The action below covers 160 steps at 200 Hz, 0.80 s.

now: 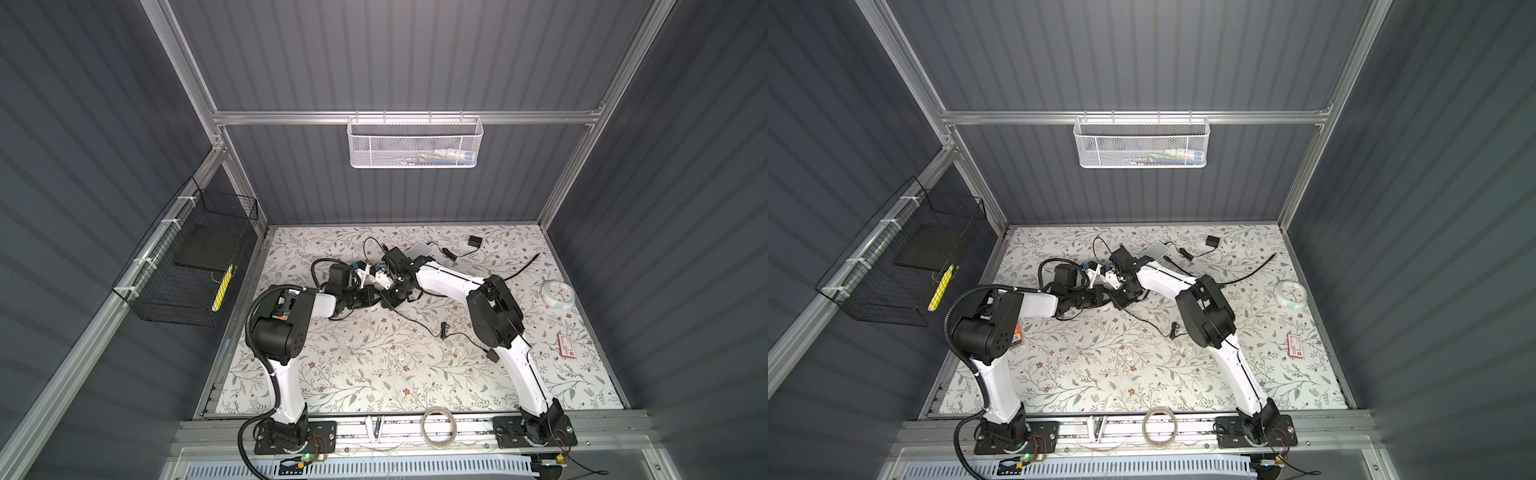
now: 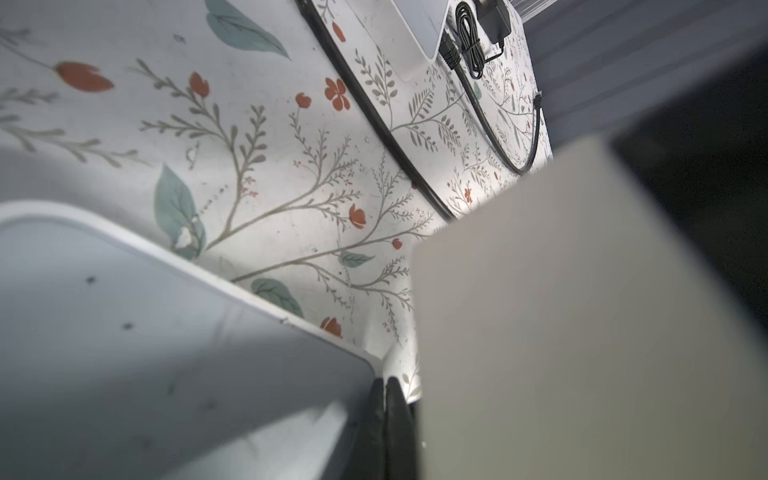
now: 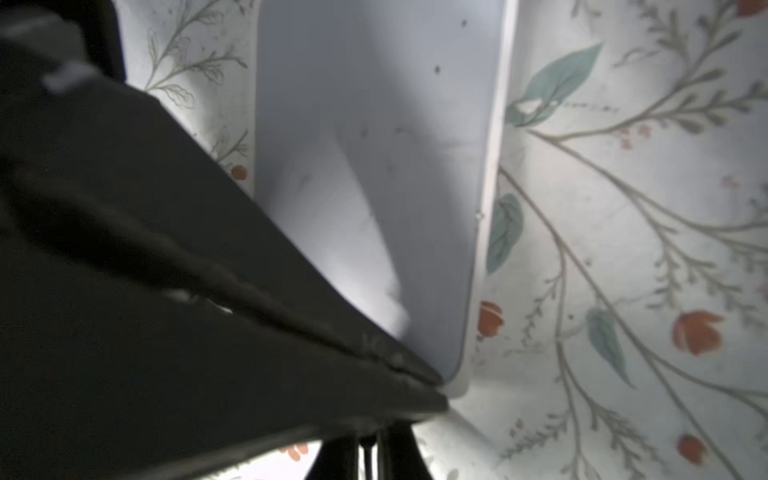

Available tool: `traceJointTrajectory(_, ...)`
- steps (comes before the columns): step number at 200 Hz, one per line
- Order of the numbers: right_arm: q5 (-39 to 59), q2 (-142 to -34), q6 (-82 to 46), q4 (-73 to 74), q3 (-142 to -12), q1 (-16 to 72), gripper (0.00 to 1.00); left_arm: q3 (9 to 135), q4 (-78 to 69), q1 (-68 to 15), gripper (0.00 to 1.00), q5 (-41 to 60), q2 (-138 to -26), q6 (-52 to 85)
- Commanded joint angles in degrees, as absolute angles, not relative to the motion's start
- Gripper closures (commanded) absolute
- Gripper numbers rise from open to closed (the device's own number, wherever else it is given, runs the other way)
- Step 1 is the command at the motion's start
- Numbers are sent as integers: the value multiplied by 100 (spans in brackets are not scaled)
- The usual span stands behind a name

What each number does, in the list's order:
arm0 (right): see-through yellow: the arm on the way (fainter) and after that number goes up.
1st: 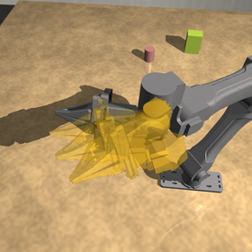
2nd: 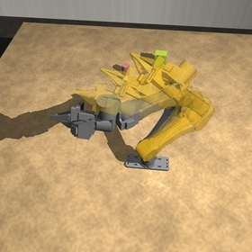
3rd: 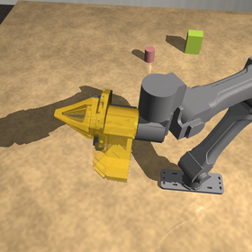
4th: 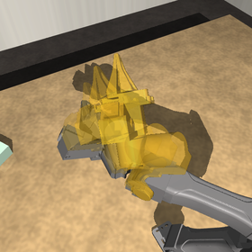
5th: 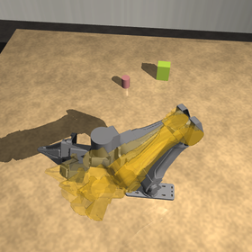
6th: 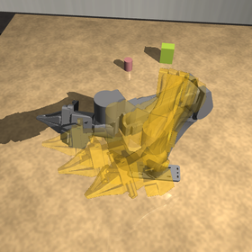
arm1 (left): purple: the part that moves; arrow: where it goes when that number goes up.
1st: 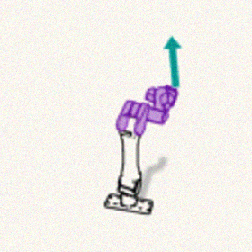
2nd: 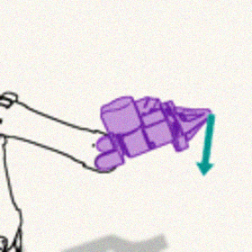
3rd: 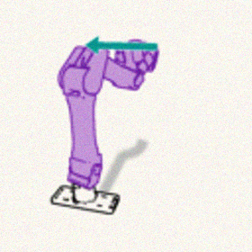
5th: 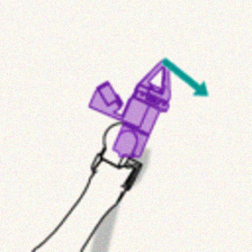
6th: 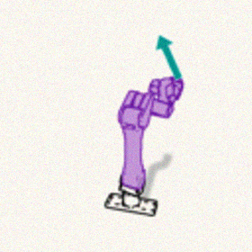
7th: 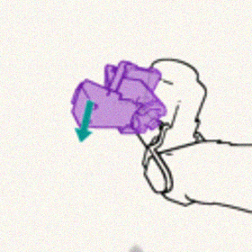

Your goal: Insert the plug into the switch port

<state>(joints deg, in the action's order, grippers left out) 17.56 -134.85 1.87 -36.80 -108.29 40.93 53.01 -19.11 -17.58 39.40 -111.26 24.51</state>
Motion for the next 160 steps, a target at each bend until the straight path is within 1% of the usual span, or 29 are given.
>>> traceJointTrajectory(1,1513,-13398,243,-2430,-10754,3995,100,4836,-428,-1910,94,4213,-11344,2201)
traceJointTrajectory(22,1487,-13114,264,-2329,-10218,3957,100,4689,-516,-1657,93,4159,-11171,2268)
traceJointTrajectory(61,1442,-12699,255,-2258,-9512,3947,100,4739,-426,-1332,87,3889,-10782,2259)
traceJointTrajectory(82,1410,-12543,253,-2075,-9284,3933,100,4853,-358,-1172,81,3700,-10572,2251)
traceJointTrajectory(99,1428,-12515,263,-2065,-9207,3933,100,5001,-328,-1077,78,3498,-10427,2253)
traceJointTrajectory(122,1471,-12451,294,-2070,-9114,3929,100,5254,-193,-947,76,3174,-10288,2183)
traceJointTrajectory(148,1509,-12277,422,-2142,-8870,3932,100,5648,-33,-836,75,3107,-10449,2057)
traceJointTrajectory(157,1529,-12206,483,-2197,-8798,3934,96,5795,-11,-826,75,3100,-10531,2061)
traceJointTrajectory(160,1537,-12181,510,-2197,-8766,3935,94,5846,-11,-826,76,3101,-10554,2058)
